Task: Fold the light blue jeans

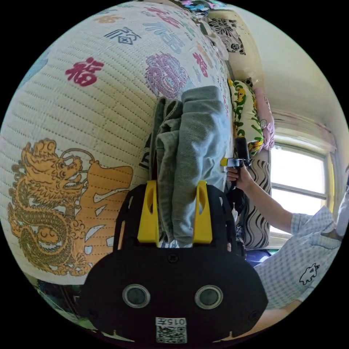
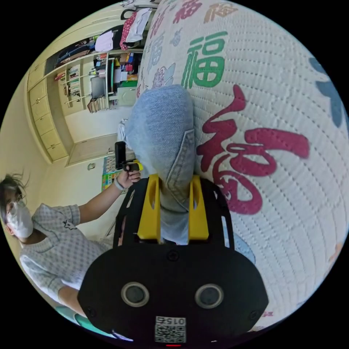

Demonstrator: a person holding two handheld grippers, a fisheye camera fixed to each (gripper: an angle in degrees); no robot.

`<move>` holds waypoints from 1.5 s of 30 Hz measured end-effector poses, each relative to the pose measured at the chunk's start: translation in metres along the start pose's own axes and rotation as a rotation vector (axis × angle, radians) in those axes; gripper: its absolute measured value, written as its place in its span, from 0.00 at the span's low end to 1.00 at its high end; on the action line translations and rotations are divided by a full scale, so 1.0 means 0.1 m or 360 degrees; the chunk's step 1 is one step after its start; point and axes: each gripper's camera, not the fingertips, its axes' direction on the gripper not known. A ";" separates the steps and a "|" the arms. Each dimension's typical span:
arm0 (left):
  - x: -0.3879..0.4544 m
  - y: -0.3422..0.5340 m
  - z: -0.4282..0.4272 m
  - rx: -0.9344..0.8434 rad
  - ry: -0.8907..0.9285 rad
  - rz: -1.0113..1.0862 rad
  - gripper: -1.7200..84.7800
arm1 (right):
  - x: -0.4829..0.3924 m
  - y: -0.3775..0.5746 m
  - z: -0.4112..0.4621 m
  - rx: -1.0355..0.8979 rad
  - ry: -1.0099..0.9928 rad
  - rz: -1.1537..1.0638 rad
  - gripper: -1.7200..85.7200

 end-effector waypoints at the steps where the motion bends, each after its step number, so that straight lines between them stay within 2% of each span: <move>1: -0.08 0.04 -0.11 0.0011 0.0028 0.0003 0.17 | -0.10 -0.09 -0.01 -0.0006 -0.0015 0.0006 0.13; 3: -0.16 0.08 -0.28 -0.0011 0.0032 0.0011 0.14 | -0.34 -0.17 -0.05 0.0025 0.0017 -0.0017 0.12; 5: -0.24 0.08 -0.41 -0.0093 0.0232 0.0027 0.09 | -0.64 -0.23 -0.10 0.0067 0.0051 -0.0022 0.11; 8: -0.28 0.09 -0.77 -0.0150 0.0207 0.0068 0.08 | -1.23 -0.34 -0.16 0.0139 0.0046 -0.0057 0.10; 11: -0.30 0.09 -1.36 -0.0149 0.0301 0.0120 0.08 | -1.98 -0.62 -0.16 0.0206 0.0087 -0.0100 0.10; 14: -0.27 0.15 -2.18 -0.0049 0.0278 0.0185 0.08 | -2.78 -1.25 -0.07 0.0129 0.0151 -0.0197 0.10; 16: -0.34 0.25 -2.88 0.0129 0.0254 0.0185 0.08 | -3.43 -1.98 0.08 -0.0015 0.0193 -0.0312 0.10; 22: -0.84 0.59 -4.28 0.0719 0.0326 0.0022 0.08 | -4.98 -3.94 0.77 -0.0471 0.0375 -0.0630 0.10; 28: -1.31 0.77 -5.07 0.1269 0.0391 -0.0267 0.08 | -6.08 -5.56 1.64 -0.0851 0.0534 -0.0789 0.10; 31: -1.56 0.64 -5.26 0.1371 0.0427 -0.0460 0.08 | -6.32 -6.16 2.00 -0.0999 0.0656 -0.0743 0.10; 36: -1.72 0.27 -5.41 0.1353 0.0407 -0.0715 0.08 | -6.49 -6.76 2.27 -0.1113 0.0831 -0.0615 0.10; 40: -1.70 -0.03 -5.50 0.1223 0.0181 -0.0862 0.09 | -6.48 -6.95 2.38 -0.1110 0.0959 -0.0448 0.11; 45: -1.39 -0.18 -5.67 0.1187 -0.0014 -0.0865 0.10 | -6.66 -6.94 2.33 -0.1023 0.0952 -0.0407 0.13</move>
